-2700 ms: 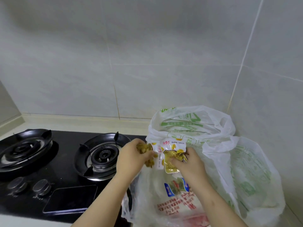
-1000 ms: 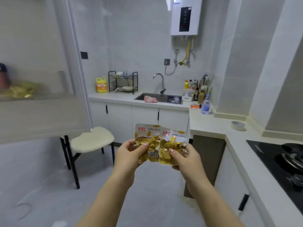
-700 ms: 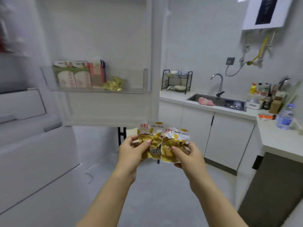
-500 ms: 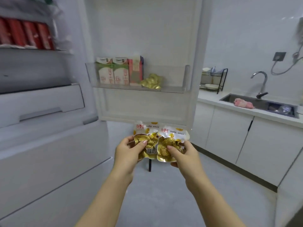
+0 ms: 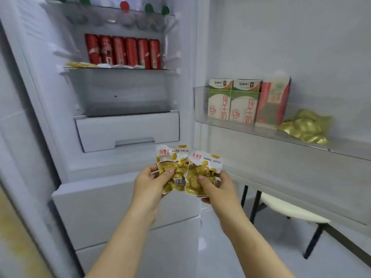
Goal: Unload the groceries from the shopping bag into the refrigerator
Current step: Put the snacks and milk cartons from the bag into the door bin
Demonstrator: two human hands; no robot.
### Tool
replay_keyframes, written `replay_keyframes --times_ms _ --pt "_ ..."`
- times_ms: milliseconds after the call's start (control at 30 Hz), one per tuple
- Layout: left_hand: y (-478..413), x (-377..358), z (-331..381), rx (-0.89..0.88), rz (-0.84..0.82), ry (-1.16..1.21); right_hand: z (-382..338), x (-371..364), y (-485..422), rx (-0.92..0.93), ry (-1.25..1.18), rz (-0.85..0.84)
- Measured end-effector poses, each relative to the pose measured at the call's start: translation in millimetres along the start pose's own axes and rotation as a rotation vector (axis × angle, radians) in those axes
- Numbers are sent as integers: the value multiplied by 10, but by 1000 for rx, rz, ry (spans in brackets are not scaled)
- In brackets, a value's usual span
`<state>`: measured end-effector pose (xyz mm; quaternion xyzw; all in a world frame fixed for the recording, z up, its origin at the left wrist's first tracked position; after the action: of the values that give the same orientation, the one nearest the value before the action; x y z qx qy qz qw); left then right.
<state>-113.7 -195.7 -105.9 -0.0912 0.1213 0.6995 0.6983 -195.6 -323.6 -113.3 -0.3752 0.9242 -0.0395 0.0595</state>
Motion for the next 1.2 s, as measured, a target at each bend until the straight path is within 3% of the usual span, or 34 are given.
replay_keyframes --times_ms 300,567,767,1033,1200 --pt "-910 0 462 -152 242 22 -116 -993 -925 11 -97 -246" --pt "-1517 9 821 -217 342 21 -333 -1665 -1456 23 -142 -323" --pt "-2049 -33 995 -290 329 33 -417 -2081 -1868 85 -147 -293" --pt "-2858 -174 1599 -545 311 -20 -883 -2745 -2374 302 -264 -177" --pt "-3168 -317 1934 -798 282 -147 -1134 -2964 -2627 381 -307 -79"
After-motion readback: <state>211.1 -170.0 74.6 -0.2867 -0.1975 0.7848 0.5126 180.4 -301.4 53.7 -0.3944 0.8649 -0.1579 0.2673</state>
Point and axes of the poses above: each hand's wrist, its own y-axis away from the middle knuckle, its own x-axis out of the back of the hand, z = x × y, the point moved 2 cm from there along -y, towards the middle knuckle, and after that the axes turned 12 degrees about z, right-handed, at the moved point
